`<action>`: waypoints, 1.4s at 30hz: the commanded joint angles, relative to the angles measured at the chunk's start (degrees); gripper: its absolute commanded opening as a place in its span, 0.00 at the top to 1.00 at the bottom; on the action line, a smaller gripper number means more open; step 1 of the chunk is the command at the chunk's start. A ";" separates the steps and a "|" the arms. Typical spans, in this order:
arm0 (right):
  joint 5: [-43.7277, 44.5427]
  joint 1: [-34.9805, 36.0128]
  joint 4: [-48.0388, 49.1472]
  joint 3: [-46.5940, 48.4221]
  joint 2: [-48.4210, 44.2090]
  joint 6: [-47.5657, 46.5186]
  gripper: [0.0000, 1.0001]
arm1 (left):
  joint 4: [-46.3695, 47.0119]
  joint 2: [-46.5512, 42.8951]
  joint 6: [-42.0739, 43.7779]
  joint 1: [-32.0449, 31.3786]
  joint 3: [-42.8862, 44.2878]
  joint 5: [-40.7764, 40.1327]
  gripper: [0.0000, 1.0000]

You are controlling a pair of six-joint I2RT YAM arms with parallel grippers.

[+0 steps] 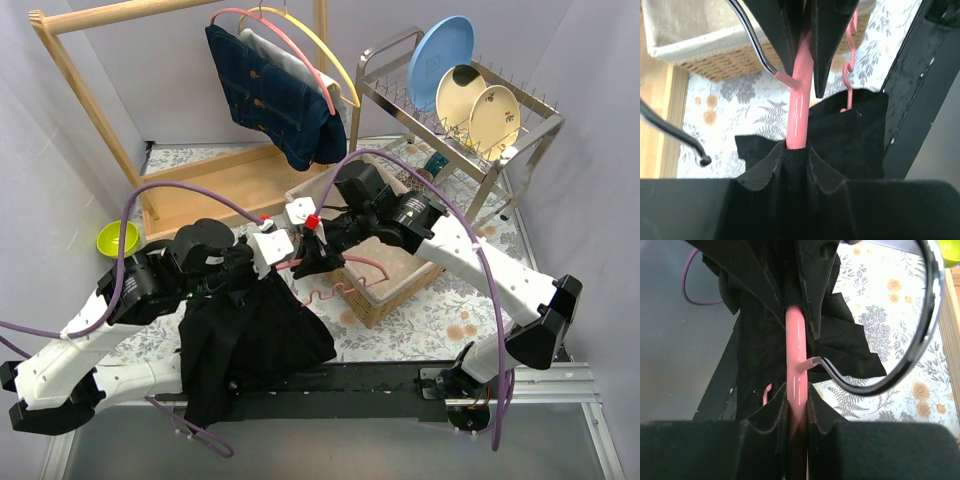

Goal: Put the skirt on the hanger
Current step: Place skirt on hanger

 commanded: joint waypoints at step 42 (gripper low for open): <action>-2.31 -3.04 16.96 -14.58 -17.05 -1.96 0.70 | 12.30 -7.35 -11.69 0.31 -6.59 3.69 1.00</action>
